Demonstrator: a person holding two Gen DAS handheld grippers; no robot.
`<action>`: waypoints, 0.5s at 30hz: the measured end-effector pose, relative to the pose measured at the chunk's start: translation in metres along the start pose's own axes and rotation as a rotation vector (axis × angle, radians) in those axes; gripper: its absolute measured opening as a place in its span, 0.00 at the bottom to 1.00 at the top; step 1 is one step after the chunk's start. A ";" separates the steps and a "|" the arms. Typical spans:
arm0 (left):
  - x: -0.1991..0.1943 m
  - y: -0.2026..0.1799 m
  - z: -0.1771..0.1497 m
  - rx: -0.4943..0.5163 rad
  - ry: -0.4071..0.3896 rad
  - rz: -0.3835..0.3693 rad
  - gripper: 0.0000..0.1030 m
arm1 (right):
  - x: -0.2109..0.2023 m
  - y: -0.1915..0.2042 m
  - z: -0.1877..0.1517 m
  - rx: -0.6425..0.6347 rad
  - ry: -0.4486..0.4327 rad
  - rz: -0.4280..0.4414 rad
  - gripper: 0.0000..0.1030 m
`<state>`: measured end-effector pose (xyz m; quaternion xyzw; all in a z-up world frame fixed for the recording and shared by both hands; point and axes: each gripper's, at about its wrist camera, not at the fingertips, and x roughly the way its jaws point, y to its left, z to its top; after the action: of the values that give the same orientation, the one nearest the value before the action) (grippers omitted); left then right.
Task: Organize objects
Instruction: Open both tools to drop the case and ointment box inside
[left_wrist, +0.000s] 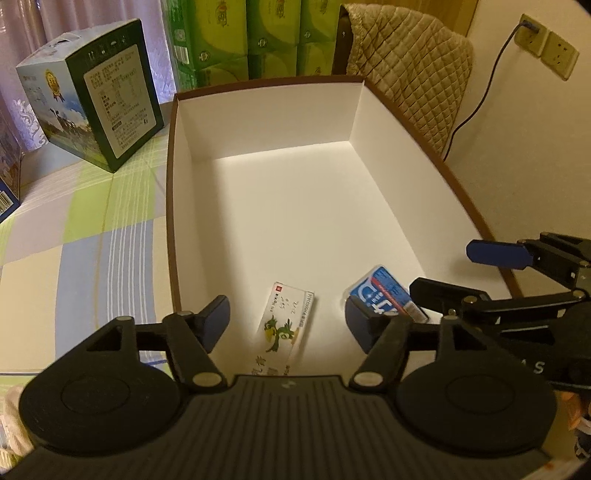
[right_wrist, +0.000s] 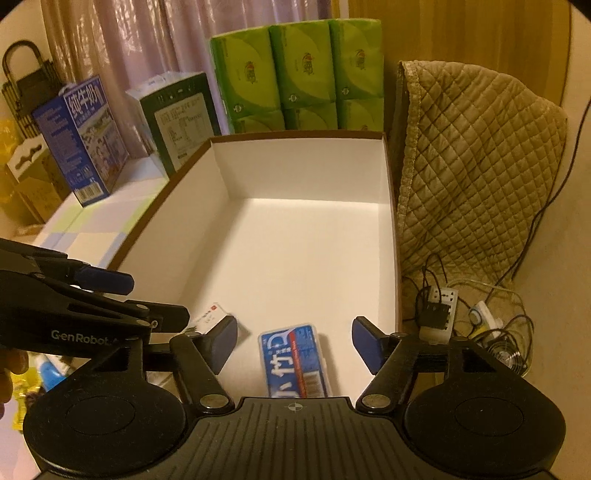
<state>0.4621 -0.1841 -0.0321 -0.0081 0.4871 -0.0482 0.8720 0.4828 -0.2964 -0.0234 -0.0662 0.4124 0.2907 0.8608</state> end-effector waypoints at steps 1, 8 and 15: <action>-0.004 0.001 -0.002 -0.002 -0.005 -0.002 0.69 | -0.005 0.001 -0.001 0.003 -0.005 0.003 0.65; -0.046 0.009 -0.019 -0.024 -0.064 -0.024 0.71 | -0.036 0.014 -0.011 0.027 -0.041 0.018 0.67; -0.079 0.020 -0.041 -0.032 -0.097 -0.049 0.73 | -0.061 0.037 -0.026 0.039 -0.059 0.023 0.67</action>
<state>0.3877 -0.1553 0.0122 -0.0363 0.4444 -0.0612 0.8930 0.4146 -0.3029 0.0099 -0.0359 0.3933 0.2943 0.8703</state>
